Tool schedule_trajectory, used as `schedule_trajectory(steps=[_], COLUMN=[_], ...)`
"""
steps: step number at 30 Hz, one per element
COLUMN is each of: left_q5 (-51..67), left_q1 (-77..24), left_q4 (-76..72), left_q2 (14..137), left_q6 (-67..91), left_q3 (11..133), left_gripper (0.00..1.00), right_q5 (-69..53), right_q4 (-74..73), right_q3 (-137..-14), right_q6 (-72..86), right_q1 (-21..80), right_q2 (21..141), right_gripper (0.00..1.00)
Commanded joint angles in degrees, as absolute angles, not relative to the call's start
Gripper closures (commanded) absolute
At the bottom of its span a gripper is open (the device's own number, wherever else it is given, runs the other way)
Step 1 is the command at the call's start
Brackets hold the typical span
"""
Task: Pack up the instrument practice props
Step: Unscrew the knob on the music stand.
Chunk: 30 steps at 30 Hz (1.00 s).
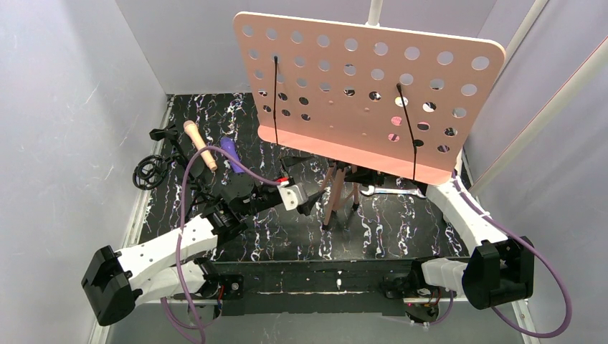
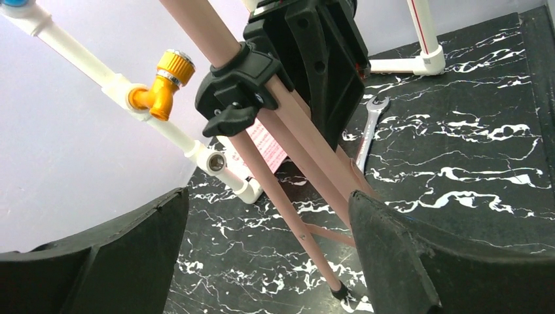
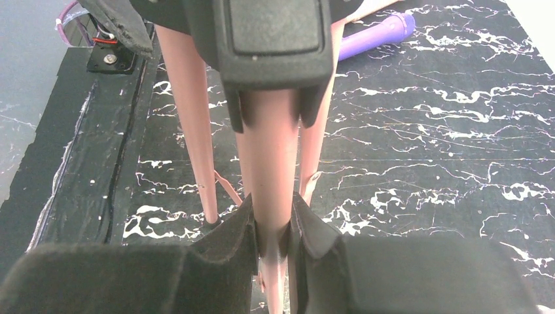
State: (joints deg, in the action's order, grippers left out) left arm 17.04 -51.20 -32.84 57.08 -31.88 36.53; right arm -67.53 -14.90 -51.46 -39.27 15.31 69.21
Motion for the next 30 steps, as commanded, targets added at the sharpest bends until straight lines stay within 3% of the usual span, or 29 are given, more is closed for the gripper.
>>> schedule_trajectory(steps=[1,14,23,30], left_q5=[18.5,21.9,20.9,19.0], left_q1=[-51.4,-51.5,-51.6,-51.6], left_q4=[-33.5,-33.6,-33.8,-33.9], left_q2=[57.9,61.5,64.0,64.4], left_q6=[-33.4,-29.9,-30.3,-29.6], left_q3=[40.3,45.2,47.0,47.4], left_gripper=[0.13,0.38,0.46,0.57], right_q5=[-67.8,-68.2,-68.5,-68.5], right_q4=[-19.1,-18.8,-18.4,-18.2], right_q3=[-48.9,-48.4,-48.2,-48.1], right_q6=[-38.5,-38.3,-37.9,-37.7], right_q1=[15.1,14.9,14.9,14.9], right_q2=[69.2,68.8,68.8,68.9], right_gripper=[0.99,0.99,0.99,0.99])
